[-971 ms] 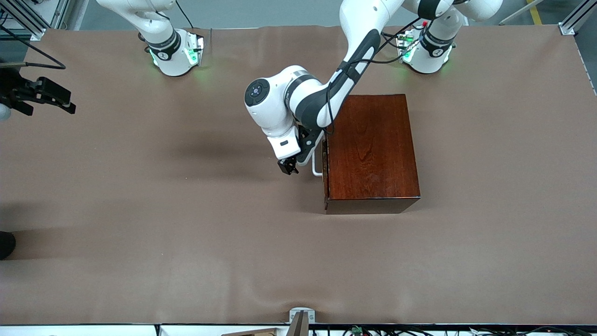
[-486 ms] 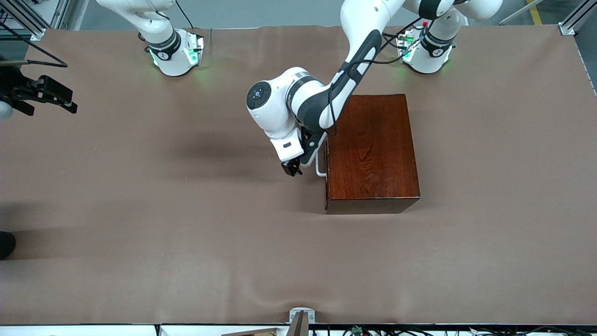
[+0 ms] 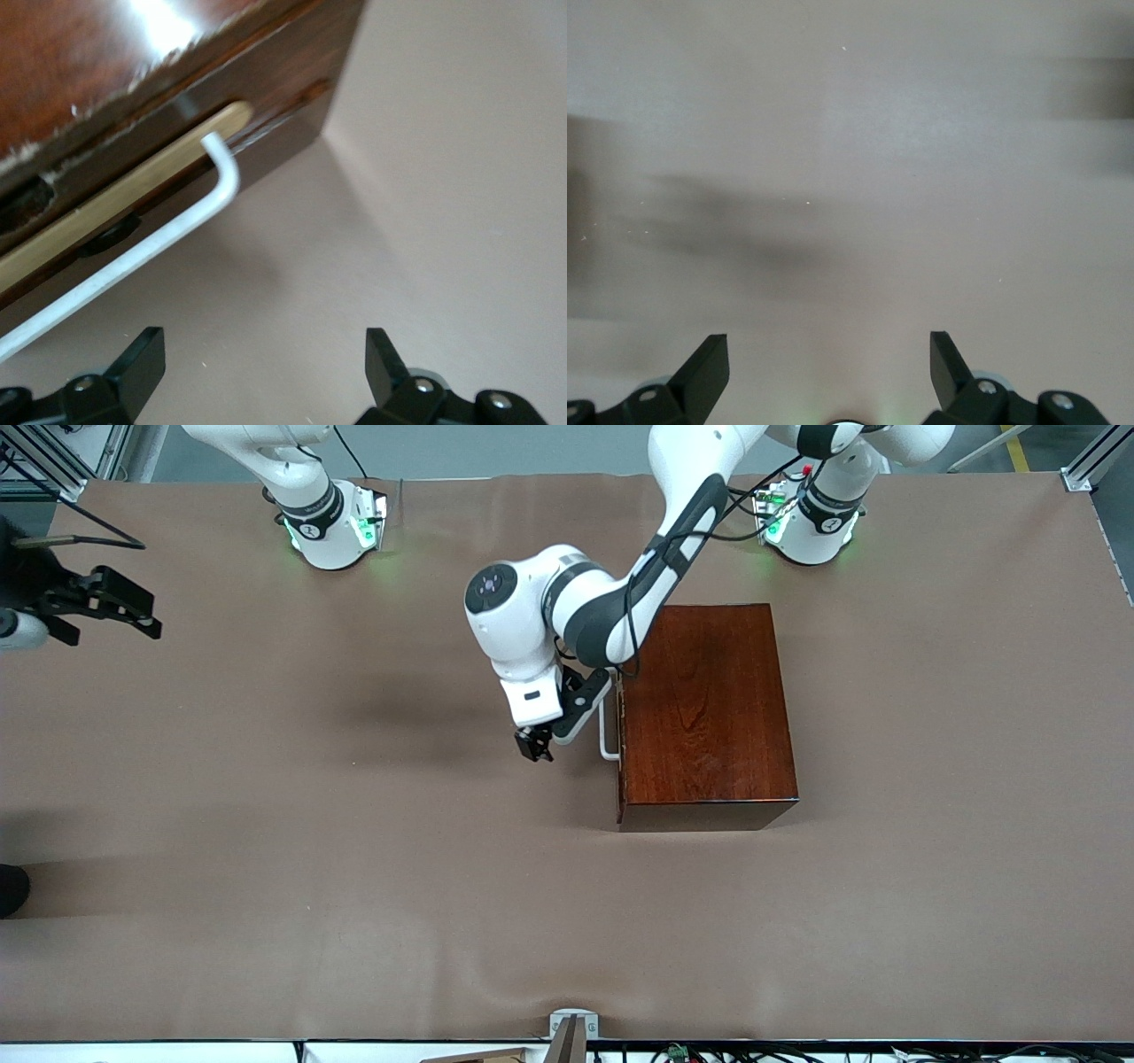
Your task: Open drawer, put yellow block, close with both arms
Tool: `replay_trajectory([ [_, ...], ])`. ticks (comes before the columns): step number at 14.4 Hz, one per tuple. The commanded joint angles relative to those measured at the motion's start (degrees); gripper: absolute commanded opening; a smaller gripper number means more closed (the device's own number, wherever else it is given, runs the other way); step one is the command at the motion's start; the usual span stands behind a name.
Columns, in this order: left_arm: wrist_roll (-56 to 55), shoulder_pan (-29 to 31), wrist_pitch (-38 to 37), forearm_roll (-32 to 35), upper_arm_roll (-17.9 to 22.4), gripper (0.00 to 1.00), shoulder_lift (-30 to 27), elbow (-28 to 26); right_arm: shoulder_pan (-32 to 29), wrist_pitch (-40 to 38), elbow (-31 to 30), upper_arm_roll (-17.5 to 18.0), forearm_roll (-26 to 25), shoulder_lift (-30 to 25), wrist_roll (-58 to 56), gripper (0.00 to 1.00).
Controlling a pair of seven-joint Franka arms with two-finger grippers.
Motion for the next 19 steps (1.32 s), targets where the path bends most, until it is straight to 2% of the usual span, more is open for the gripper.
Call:
replay_trajectory([
  [1, 8.7, 0.2, -0.8, 1.1, 0.5, 1.00, -9.2, -1.9, 0.8, -0.5, -0.2, -0.1, -0.8, -0.9, -0.5, 1.00],
  [7, 25.7, 9.1, -10.9, 0.7, 0.3, 1.00, -21.3, -3.3, 0.2, -0.9, -0.3, -0.4, -0.8, -0.9, -0.5, 1.00],
  [11, 40.3, 15.4, -20.2, 0.7, 0.2, 1.00, -26.1, -3.3, 0.1, -0.8, -0.3, -0.7, -0.8, -0.9, -0.5, 1.00],
  [16, 58.8, 24.1, -23.6, 0.5, -0.1, 1.00, -30.0, -3.5, 0.1, -0.6, -0.2, -0.7, -0.9, -0.9, -0.5, 1.00],
  [19, 70.8, 30.6, -25.1, -3.7, -0.8, 1.00, -32.6, -5.6, 0.1, -0.6, -0.2, -0.8, -0.9, -0.9, -0.5, 1.00],
])
